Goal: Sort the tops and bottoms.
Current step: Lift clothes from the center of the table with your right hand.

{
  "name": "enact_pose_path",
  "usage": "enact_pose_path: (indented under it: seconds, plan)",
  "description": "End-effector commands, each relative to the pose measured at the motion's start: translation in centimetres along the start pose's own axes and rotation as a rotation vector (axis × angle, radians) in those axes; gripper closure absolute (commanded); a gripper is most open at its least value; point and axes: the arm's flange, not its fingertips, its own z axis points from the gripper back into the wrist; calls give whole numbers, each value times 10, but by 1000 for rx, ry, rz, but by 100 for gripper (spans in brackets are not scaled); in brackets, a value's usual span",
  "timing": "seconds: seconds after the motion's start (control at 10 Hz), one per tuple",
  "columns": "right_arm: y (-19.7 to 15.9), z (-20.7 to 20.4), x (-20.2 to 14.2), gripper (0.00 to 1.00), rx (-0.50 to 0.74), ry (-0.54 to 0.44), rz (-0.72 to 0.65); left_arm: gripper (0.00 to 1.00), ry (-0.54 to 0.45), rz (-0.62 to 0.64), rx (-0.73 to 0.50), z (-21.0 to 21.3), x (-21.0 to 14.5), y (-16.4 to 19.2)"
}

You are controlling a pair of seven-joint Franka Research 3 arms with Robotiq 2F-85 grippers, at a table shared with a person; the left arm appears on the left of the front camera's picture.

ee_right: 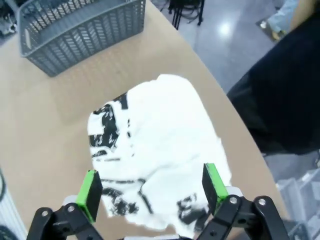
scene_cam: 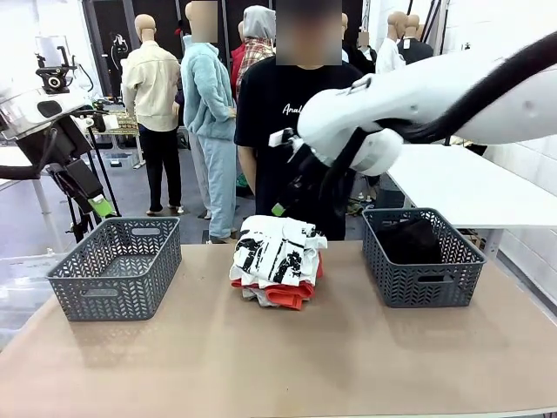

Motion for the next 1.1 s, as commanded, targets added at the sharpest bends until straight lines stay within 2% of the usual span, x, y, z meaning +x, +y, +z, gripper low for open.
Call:
enact_pose_path:
  seconds: [0.0, 0.2, 0.6, 1.0]
  plan:
    - [-20, -19, 24, 0, -7, 70, 29, 0, -3, 5, 2, 2, -1, 0]
    - [-20, -37, 29, 0, -35, 141, 28, 0, -3, 5, 2, 2, -1, 0]
    - [-25, -59, 26, 0, -13, 268, 13, 0, -3, 5, 2, 2, -1, 0]
    - [-38, -77, 20, 0, 19, 320, -36, 0, -3, 5, 2, 2, -1, 0]
